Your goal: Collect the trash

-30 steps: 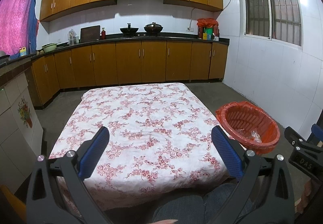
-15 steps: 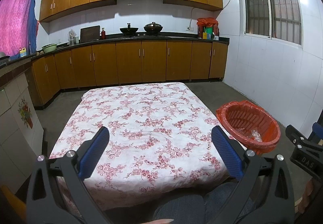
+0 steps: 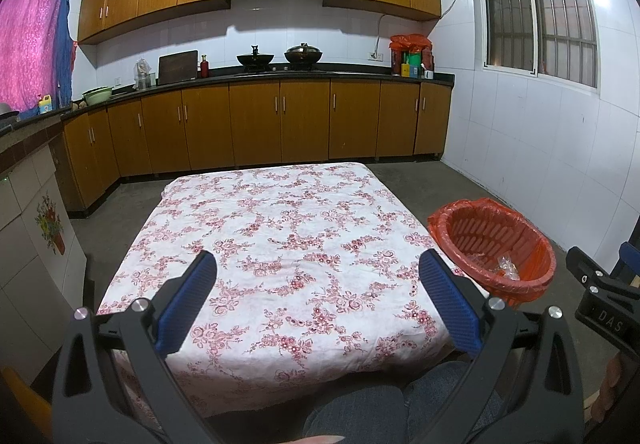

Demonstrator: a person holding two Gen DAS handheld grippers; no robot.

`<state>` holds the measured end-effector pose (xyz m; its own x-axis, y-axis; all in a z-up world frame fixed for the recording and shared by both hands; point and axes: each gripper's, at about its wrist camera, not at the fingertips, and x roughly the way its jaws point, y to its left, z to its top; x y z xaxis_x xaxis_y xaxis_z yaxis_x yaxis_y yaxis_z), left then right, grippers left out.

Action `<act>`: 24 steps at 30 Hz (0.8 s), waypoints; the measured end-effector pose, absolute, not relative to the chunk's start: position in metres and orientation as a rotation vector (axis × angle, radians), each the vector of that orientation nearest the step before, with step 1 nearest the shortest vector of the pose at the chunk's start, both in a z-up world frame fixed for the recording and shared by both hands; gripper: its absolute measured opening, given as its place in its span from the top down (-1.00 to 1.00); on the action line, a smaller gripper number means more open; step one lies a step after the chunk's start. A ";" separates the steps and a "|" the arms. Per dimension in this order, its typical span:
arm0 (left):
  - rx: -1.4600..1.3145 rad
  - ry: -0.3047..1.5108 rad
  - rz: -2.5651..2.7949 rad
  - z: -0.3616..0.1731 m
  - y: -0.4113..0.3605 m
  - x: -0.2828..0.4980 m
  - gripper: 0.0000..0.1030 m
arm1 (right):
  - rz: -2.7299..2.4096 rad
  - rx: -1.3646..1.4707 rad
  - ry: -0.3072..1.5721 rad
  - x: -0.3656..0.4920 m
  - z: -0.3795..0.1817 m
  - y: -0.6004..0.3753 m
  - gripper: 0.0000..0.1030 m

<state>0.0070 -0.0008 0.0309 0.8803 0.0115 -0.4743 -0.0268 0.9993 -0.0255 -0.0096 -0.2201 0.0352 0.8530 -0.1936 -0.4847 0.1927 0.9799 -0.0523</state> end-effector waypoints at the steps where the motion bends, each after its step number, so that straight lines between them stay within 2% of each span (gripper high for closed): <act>1: -0.031 0.495 0.020 0.031 -0.001 0.007 -0.92 | -0.203 -0.002 0.510 -0.010 0.035 -0.220 -0.97; 24: -0.029 0.495 0.020 0.030 -0.001 0.008 -0.92 | -0.204 -0.001 0.513 -0.010 0.035 -0.220 -0.97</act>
